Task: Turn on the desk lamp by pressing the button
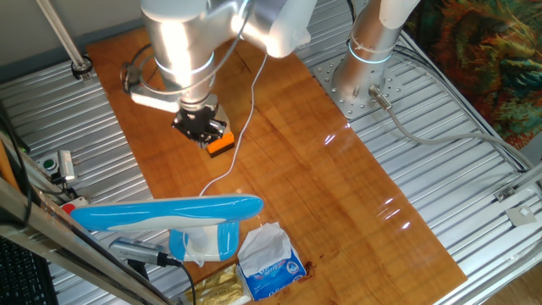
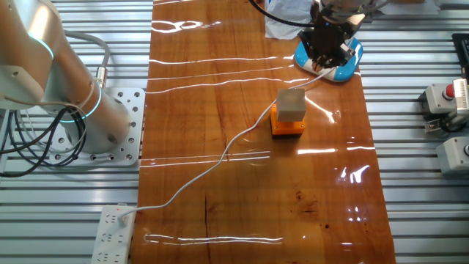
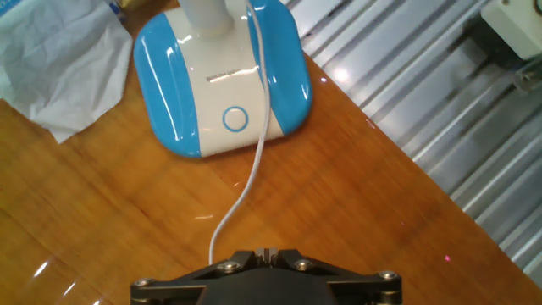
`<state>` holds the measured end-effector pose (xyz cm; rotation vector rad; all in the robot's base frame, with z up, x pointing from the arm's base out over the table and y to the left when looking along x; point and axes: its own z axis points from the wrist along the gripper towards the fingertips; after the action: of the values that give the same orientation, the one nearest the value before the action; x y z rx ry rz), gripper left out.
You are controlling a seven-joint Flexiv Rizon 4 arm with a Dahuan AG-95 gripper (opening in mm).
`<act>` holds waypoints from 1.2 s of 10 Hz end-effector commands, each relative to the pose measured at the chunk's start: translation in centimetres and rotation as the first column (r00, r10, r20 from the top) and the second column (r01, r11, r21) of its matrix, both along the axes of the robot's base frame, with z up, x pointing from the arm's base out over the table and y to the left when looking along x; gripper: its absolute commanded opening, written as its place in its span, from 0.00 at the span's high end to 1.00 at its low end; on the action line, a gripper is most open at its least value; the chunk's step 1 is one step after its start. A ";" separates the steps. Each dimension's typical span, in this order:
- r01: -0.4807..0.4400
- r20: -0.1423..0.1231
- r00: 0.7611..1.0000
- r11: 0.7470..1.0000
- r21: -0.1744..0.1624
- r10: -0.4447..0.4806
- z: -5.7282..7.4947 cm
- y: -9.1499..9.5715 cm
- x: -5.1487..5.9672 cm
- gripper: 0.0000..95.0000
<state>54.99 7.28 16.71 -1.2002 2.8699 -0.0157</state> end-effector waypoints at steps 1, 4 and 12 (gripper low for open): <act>0.401 0.012 0.916 0.916 0.004 -0.401 0.6 0.0 0.3 1.00; 0.612 0.008 0.790 0.790 0.028 -0.613 0.8 0.0 0.7 1.00; 0.636 0.010 0.770 0.770 0.052 -0.638 0.9 0.1 0.6 1.00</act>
<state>55.68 7.37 17.55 -0.1323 3.0680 0.0181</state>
